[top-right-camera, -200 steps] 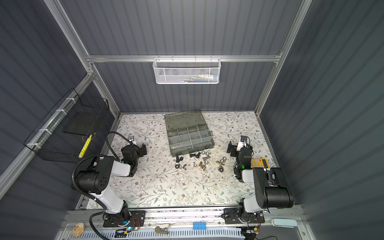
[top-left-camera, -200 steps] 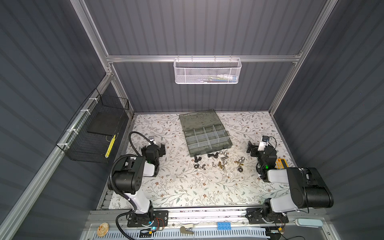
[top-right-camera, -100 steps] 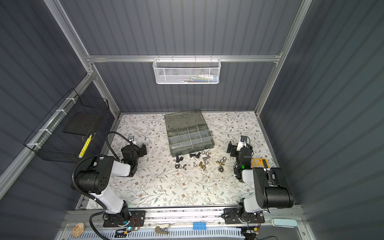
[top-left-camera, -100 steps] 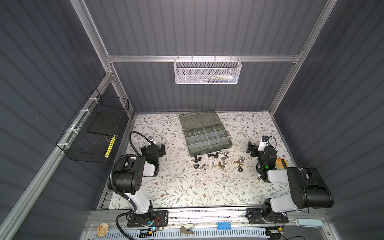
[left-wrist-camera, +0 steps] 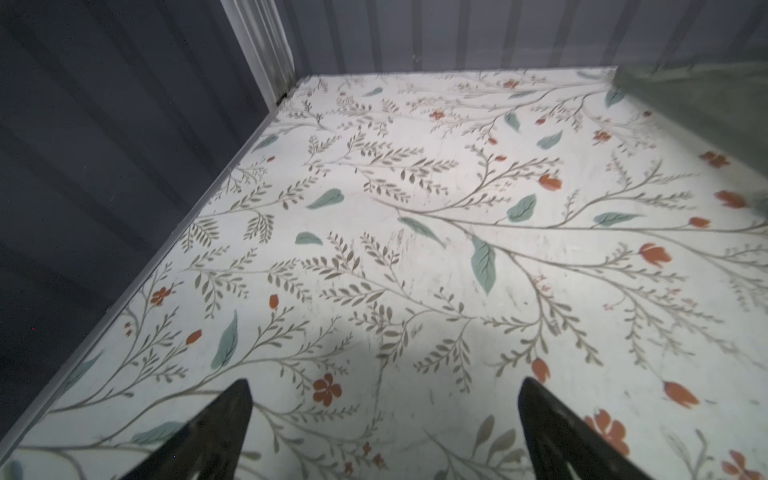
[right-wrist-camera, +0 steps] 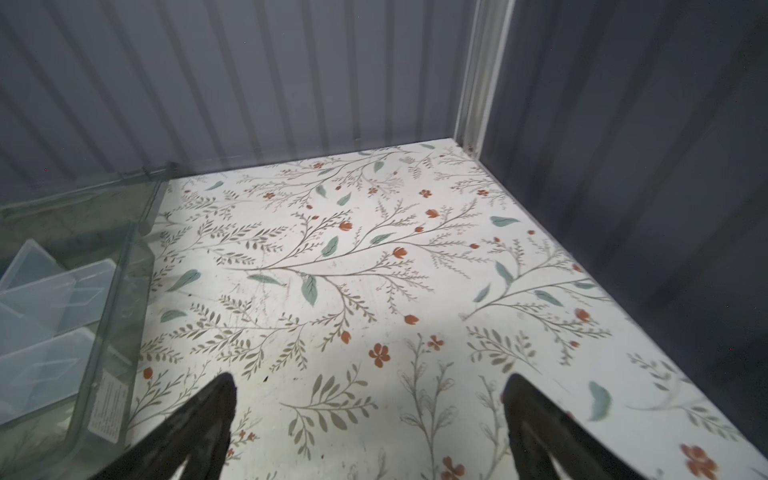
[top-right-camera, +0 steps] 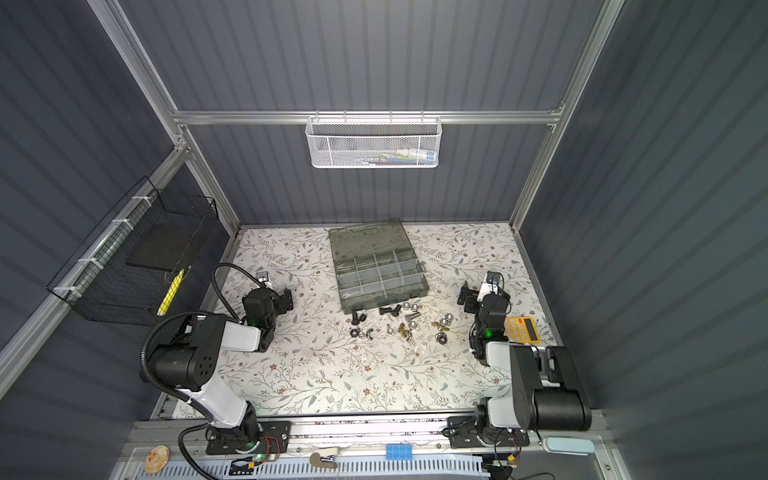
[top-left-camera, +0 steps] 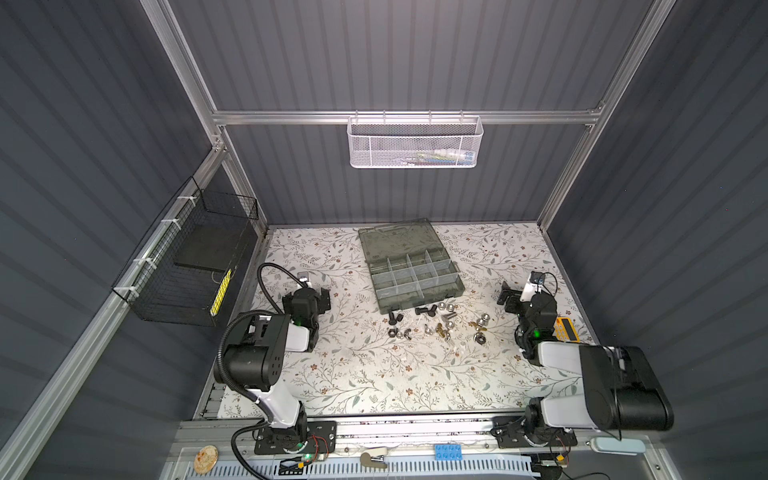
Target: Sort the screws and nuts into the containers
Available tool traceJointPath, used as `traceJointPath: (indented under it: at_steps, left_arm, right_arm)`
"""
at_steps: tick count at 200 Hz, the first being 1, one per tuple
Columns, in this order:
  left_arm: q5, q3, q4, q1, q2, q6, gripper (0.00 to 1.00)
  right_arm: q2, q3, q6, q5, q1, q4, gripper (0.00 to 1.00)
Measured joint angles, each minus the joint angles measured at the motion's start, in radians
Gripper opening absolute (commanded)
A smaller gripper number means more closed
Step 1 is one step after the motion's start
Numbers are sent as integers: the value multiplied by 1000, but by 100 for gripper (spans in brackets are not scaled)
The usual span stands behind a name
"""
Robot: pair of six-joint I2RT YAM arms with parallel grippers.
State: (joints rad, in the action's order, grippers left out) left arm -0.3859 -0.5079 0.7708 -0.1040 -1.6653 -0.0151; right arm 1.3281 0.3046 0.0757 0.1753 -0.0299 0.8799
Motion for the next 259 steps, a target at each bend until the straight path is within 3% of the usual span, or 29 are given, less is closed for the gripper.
traceJointPath:
  at_steps: [40, 66, 91, 124, 169, 213, 259]
  left_arm:
    - [-43, -170, -334, -9, 194, -104, 100]
    - [-27, -291, -546, -32, 272, -223, 100]
    - [18, -337, -714, -71, 320, -343, 100]
    - [143, -344, -877, -108, 338, -525, 100]
    - [310, -319, -898, -158, 335, -735, 100]
    - [438, -317, -874, -190, 299, -828, 100]
    - [520, -304, -833, -203, 280, -854, 100]
  right_arm:
    - [-69, 107, 47, 74, -2, -169, 99]
    - [-110, 199, 184, 106, -6, -377, 99]
    - [-142, 273, 307, 14, -29, -533, 99]
    - [-105, 380, 360, -143, -25, -707, 99]
    - [133, 577, 369, -335, 89, -869, 99]
    - [323, 745, 357, -384, 267, -965, 99]
    - [461, 859, 344, -391, 295, -1034, 99]
